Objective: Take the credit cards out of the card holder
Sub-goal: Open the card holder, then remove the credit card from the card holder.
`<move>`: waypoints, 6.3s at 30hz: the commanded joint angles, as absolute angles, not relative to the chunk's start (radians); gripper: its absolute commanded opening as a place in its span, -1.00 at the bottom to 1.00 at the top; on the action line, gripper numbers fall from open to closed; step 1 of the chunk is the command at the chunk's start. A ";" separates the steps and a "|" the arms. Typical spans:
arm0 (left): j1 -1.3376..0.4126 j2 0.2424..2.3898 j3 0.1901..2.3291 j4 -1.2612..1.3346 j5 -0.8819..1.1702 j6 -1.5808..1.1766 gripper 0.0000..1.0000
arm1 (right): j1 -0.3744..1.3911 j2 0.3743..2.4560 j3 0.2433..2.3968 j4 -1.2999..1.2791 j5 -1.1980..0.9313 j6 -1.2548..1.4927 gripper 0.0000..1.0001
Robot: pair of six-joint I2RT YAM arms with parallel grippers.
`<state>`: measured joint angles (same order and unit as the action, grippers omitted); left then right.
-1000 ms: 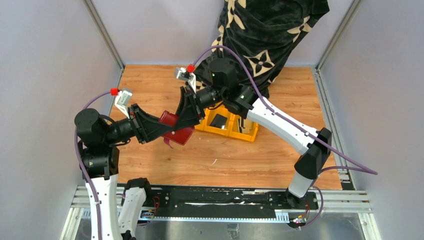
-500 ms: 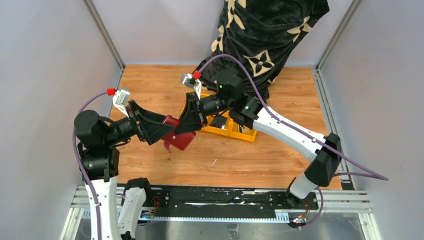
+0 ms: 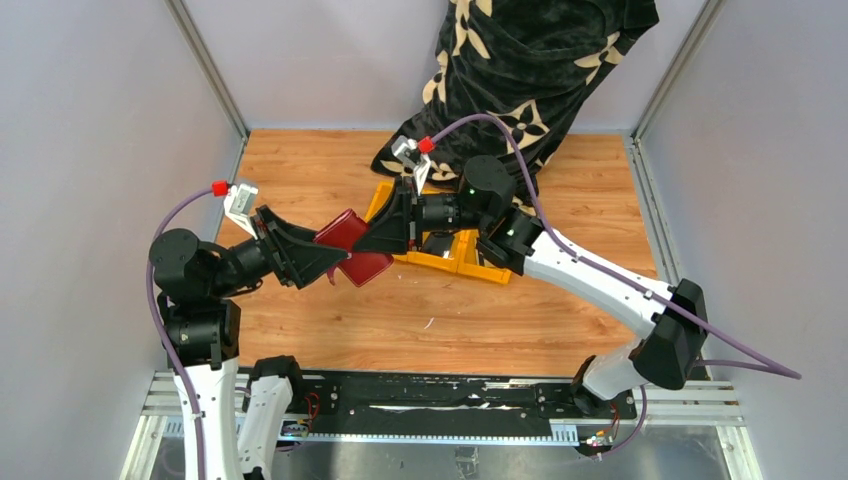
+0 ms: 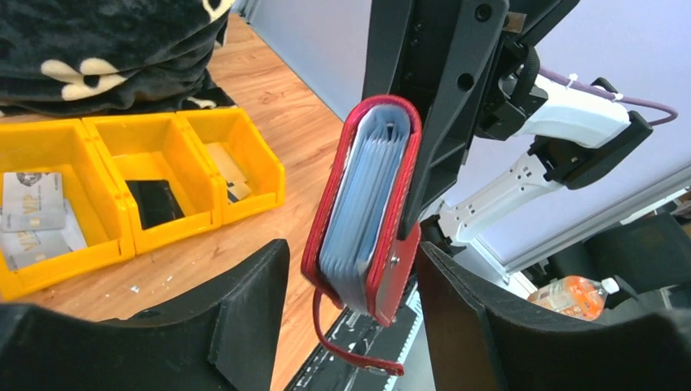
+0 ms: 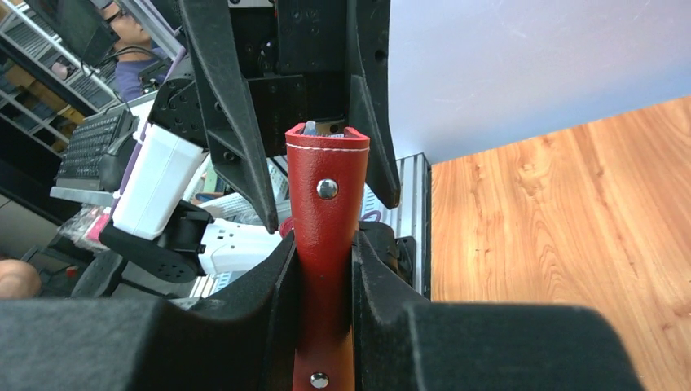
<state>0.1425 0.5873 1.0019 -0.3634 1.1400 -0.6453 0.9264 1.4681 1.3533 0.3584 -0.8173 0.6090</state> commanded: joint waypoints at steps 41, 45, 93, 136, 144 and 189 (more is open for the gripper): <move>0.141 0.544 0.961 -0.270 0.918 -0.725 -0.33 | 0.867 1.452 1.196 0.958 -0.768 1.015 -1.00; 0.141 0.546 0.955 -0.260 0.924 -0.731 -0.40 | 0.867 1.441 1.183 0.948 -0.765 1.000 -1.00; 0.141 0.537 1.260 -0.783 1.023 0.226 -1.00 | 0.990 1.360 1.209 0.385 -0.841 0.045 0.69; 0.141 0.434 1.190 -0.784 1.122 0.118 0.90 | 0.940 1.362 1.218 0.542 -1.085 0.446 -1.00; 0.141 0.471 1.185 -0.786 1.191 0.071 0.39 | 0.984 1.433 1.303 0.522 -1.088 0.471 -1.00; 0.141 0.706 1.349 -0.788 1.262 -0.406 -1.00 | 0.940 1.360 0.860 1.002 -0.825 0.497 0.62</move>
